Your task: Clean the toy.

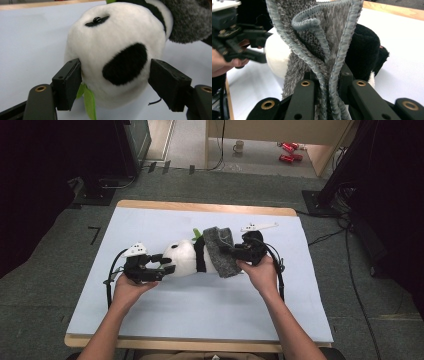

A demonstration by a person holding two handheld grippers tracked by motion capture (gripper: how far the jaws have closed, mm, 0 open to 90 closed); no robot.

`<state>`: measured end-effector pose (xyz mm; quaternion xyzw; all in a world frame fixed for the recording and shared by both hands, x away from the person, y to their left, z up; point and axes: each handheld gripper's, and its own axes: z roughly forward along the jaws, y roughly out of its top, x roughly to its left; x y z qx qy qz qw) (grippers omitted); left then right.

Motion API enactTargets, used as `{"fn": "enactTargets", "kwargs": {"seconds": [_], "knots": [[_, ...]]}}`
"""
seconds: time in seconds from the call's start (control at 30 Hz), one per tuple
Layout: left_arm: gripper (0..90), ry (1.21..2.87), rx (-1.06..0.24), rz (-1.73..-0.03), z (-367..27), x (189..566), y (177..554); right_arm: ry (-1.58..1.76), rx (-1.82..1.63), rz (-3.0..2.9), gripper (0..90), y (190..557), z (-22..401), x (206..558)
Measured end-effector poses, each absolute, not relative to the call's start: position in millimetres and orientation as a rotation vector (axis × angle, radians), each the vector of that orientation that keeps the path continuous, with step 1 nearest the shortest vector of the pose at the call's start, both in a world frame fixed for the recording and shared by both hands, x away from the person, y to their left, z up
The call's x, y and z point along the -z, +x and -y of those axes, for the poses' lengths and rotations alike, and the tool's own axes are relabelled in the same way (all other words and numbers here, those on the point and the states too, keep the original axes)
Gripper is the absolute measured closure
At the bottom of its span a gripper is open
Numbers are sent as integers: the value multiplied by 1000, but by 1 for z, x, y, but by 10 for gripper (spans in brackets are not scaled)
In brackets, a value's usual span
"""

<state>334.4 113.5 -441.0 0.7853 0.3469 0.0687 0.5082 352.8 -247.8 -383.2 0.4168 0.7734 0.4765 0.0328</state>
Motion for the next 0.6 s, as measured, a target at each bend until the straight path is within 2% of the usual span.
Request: {"fn": "enactTargets", "kwargs": {"seconds": [0.3, 0.5, 0.6], "knots": [[264, 1872, -170, -860, -114, 454, 337, 1290, -1489, -2351, 797, 369, 246, 382], [146, 1882, -230, -829, -101, 463, 344, 1304, -1507, -2330, 792, 374, 246, 383], [131, 1856, -254, -844, -98, 467, 349, 1308, -1499, -2329, 790, 374, 247, 382]]}}
